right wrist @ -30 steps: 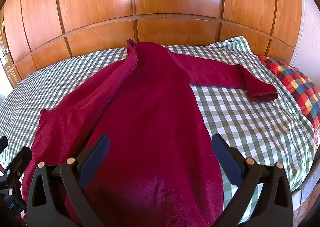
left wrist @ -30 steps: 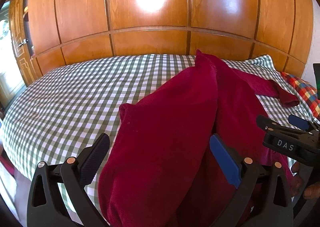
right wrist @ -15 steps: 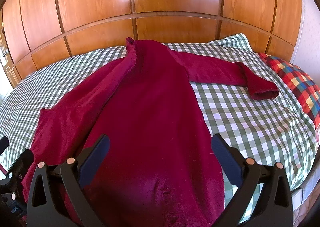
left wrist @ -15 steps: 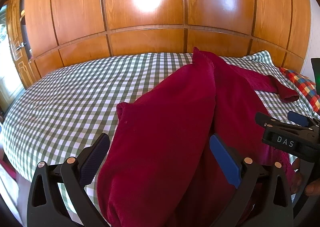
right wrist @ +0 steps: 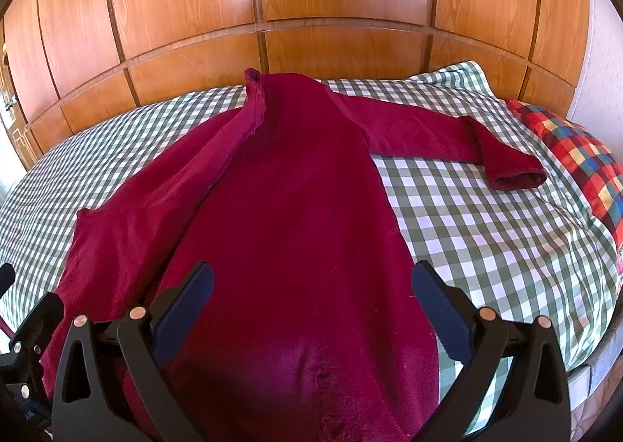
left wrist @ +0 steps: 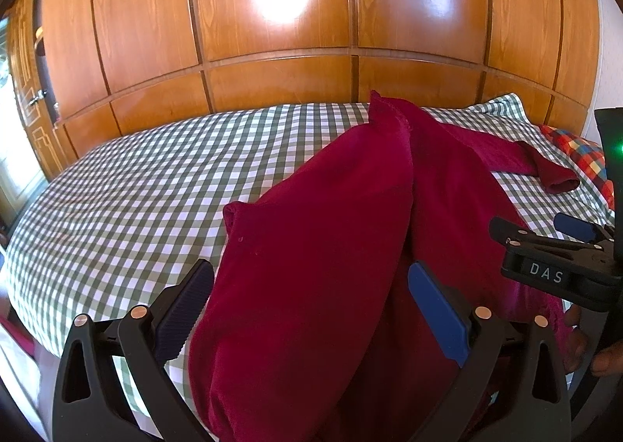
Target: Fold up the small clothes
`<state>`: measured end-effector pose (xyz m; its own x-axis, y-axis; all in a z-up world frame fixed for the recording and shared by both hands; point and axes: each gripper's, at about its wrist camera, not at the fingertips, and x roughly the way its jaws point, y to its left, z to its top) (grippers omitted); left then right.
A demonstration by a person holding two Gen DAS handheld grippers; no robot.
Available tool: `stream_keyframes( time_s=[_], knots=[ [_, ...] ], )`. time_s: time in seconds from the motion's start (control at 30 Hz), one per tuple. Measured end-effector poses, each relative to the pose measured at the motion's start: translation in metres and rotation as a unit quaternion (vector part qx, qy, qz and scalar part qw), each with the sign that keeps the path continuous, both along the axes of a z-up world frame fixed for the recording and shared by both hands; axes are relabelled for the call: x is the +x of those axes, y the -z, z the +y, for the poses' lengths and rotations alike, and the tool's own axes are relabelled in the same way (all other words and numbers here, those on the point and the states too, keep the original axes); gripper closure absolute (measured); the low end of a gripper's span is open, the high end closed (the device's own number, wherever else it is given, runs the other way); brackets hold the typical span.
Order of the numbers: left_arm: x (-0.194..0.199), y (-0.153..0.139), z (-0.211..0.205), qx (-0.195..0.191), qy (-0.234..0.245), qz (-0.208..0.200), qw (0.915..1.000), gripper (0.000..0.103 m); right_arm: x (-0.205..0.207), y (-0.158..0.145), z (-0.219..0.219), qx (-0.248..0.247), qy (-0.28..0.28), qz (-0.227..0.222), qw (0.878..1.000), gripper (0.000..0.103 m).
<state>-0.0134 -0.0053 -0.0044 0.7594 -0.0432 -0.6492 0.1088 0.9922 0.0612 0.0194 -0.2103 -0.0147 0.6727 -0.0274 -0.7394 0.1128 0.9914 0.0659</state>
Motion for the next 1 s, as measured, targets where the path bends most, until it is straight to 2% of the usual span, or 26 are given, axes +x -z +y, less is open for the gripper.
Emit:
stream_keyframes(
  time_s=[0.2, 0.3, 0.33, 0.4, 0.43, 0.47, 0.53, 0.67, 0.83, 0.93, 1.0],
  knots=[
    [0.001, 0.004, 0.0, 0.004, 0.006, 0.01, 0.9999, 0.006, 0.001, 0.0, 0.001, -0.002, 0.001, -0.001, 1.0, 0.002],
    [0.002, 0.006, 0.0, 0.005, 0.014, 0.018, 0.9997, 0.019, 0.001, 0.001, 0.0, 0.001, 0.001, 0.002, 1.0, 0.002],
    [0.003, 0.007, 0.0, 0.005, 0.017, 0.023, 0.9996, 0.026, 0.001, 0.001, 0.0, 0.001, 0.001, 0.001, 1.0, 0.002],
    [0.007, 0.013, 0.001, 0.005, 0.025, 0.04, 0.9989, 0.05, 0.001, 0.001, 0.0, 0.004, 0.0, 0.001, 1.0, 0.002],
    [0.01, 0.016, 0.002, -0.002, 0.033, 0.055, 0.9979, 0.075, 0.001, 0.001, 0.0, 0.005, -0.001, 0.002, 1.0, 0.002],
    [0.013, 0.02, 0.005, -0.013, 0.044, 0.074, 0.9962, 0.087, 0.002, 0.002, 0.0, 0.006, -0.001, 0.002, 1.0, 0.002],
    [0.015, 0.029, 0.008, -0.013, 0.056, 0.098, 0.9935, 0.094, 0.003, 0.004, -0.001, 0.01, -0.005, 0.007, 1.0, 0.002],
    [0.008, 0.037, 0.01, -0.007, 0.086, 0.119, 0.9891, 0.097, 0.005, 0.005, -0.005, 0.019, -0.012, 0.011, 1.0, 0.002],
    [-0.007, 0.031, 0.012, -0.026, 0.117, 0.119, 0.9857, 0.096, 0.007, 0.007, -0.012, 0.049, -0.028, 0.015, 0.998, 0.002],
    [-0.005, 0.04, 0.003, 0.021, 0.128, 0.126, 0.9835, 0.096, 0.015, 0.005, -0.019, 0.085, -0.041, 0.017, 0.995, 0.002],
    [-0.002, 0.046, 0.002, 0.029, 0.135, 0.13, 0.9819, 0.103, 0.023, 0.001, -0.022, 0.109, -0.055, 0.017, 0.992, 0.002]
  ],
)
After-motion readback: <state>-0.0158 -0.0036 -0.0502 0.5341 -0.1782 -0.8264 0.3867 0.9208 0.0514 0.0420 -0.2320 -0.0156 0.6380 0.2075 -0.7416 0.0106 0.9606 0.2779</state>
